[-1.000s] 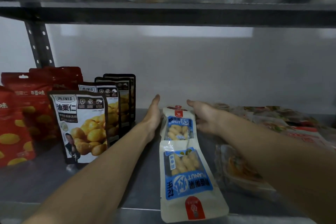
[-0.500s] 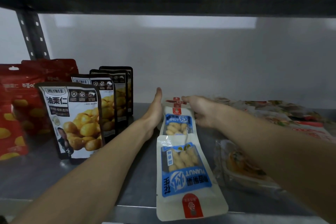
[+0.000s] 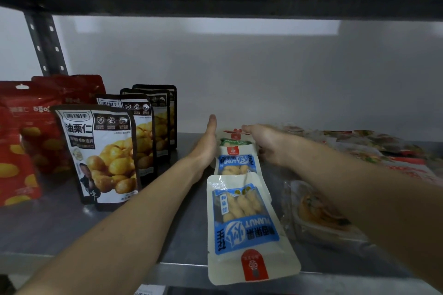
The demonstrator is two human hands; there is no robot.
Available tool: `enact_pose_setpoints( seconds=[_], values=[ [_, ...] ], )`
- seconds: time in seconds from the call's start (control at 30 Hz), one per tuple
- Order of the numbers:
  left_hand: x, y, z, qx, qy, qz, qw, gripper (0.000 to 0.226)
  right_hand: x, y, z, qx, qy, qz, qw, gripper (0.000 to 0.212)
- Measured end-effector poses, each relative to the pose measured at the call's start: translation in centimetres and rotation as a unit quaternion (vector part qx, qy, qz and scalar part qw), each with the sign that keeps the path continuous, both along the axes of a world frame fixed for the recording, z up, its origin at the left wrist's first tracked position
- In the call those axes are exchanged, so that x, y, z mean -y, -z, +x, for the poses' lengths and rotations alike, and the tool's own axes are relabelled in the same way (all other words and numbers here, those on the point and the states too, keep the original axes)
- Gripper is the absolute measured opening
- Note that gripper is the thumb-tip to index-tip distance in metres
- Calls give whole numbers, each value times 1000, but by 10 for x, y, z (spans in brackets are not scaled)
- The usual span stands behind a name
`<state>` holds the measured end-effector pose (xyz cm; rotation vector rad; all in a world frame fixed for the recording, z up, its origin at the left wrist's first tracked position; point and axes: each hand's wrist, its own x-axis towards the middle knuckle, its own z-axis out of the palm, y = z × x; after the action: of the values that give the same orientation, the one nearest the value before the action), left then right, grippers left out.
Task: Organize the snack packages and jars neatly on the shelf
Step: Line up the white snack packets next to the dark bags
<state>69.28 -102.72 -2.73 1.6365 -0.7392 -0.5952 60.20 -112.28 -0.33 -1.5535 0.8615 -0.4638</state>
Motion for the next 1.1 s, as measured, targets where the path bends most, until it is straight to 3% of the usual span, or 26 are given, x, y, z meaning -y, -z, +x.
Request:
enact_pose_setpoints(
  seconds=[0.1,0.17,0.23,0.57,0.83,1.0,1.1],
  values=[
    [-7,-4,-3,39,-41,17,998,71,-1,-8,-16,-59,32,-150,986,27],
    [-12,-3,-3,87,-63,12,994,58,1,-13,-26,-104,39,-257,960,30],
    [-19,-2,-2,132,-79,18,988,39,-1,-17,-31,-135,19,-282,950,30],
    [-39,4,-6,128,-87,73,985,24,-15,-4,-32,-164,0,-222,961,8],
    [-36,13,-3,136,-75,49,987,37,-5,6,-28,-119,46,-189,974,16],
    [-36,14,-3,150,-73,58,984,37,0,9,-26,-107,62,-161,979,4],
    [-36,14,-2,156,-78,62,983,36,0,11,-26,-111,62,-157,979,9]
  ],
)
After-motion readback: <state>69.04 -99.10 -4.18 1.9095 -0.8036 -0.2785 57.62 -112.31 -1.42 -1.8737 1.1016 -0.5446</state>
